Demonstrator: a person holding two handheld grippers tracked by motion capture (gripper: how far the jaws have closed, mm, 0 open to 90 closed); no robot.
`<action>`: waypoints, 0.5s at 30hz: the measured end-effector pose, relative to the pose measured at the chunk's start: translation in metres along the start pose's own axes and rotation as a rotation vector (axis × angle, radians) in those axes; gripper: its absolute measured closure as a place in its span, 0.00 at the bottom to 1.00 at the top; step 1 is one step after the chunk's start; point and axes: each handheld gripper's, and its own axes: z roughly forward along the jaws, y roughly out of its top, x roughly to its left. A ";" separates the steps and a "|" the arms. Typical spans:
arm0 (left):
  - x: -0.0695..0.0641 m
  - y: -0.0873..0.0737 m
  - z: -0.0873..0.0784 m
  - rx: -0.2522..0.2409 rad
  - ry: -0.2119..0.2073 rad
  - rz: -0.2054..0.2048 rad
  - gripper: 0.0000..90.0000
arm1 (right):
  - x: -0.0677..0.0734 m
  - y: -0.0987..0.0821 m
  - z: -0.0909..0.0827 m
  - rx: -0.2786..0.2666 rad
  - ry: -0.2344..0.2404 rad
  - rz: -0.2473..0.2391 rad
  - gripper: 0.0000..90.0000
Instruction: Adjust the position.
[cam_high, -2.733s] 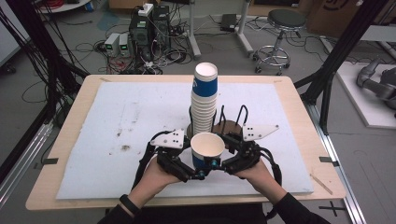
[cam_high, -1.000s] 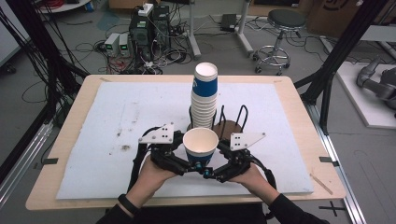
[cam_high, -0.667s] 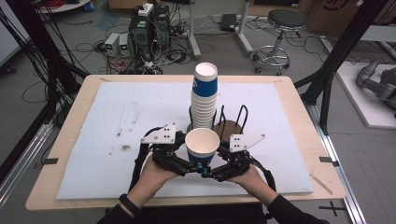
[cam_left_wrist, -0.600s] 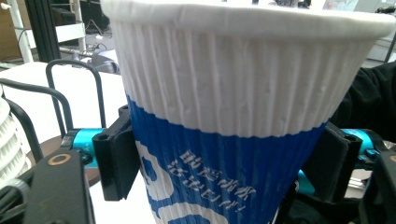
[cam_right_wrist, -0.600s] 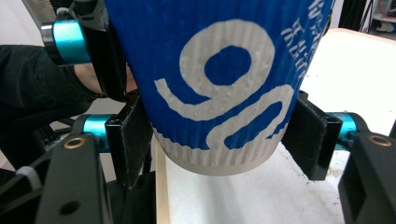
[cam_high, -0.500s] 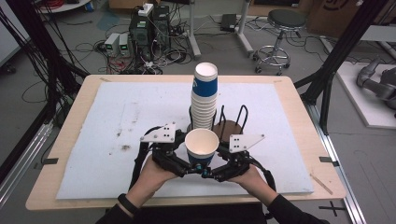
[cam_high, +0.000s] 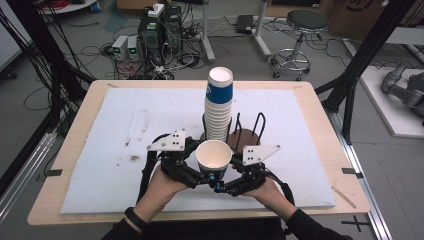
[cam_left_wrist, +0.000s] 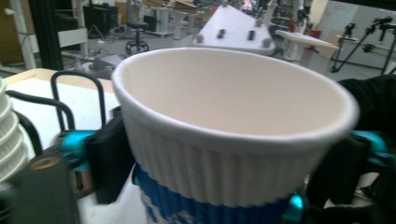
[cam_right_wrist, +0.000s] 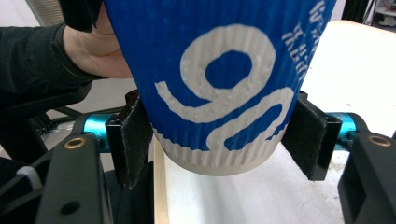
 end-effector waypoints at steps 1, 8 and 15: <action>0.000 0.000 0.000 -0.003 0.002 0.001 0.23 | 0.000 0.000 0.000 -0.001 0.005 0.002 0.34; -0.001 -0.002 0.000 -0.018 -0.010 0.011 0.26 | 0.003 0.001 -0.001 -0.022 -0.006 -0.008 0.30; -0.002 -0.004 0.005 -0.010 -0.018 0.017 0.26 | 0.005 0.005 -0.004 -0.085 0.013 0.015 0.28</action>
